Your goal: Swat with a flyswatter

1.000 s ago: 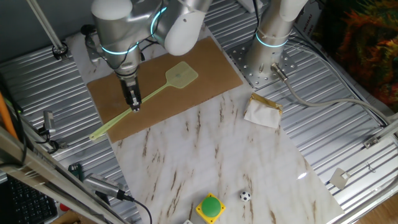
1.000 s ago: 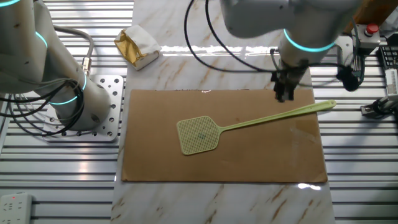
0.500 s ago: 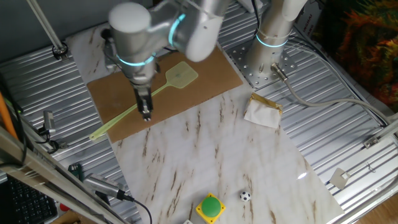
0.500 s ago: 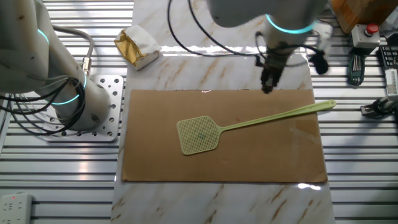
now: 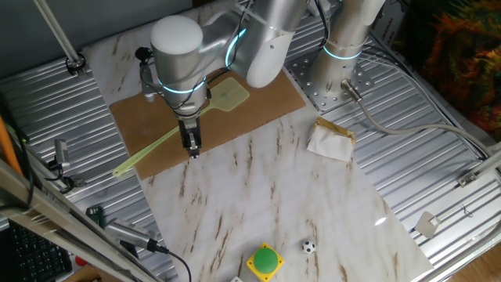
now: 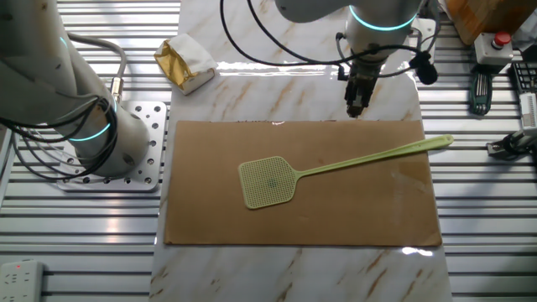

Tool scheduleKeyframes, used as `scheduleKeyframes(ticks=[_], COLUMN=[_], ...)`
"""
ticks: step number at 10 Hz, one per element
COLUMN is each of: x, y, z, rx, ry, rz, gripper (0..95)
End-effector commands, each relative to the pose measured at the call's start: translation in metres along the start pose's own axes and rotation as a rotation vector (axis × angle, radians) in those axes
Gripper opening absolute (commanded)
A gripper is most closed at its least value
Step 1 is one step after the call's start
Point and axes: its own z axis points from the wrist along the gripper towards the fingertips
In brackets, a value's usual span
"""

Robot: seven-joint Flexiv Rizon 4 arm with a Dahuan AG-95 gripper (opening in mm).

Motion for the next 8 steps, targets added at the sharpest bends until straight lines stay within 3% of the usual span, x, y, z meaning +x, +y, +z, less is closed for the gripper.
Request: scheduleKeyframes(ticks=[1,8], x=[0.0006,0.0008], y=[0.0007,0.0008], z=[0.0001,-0.0008], rx=[0.013,0.008], ry=[0.002,0.012], rz=[-0.008,-0.017], gripper=[38.0,38.0])
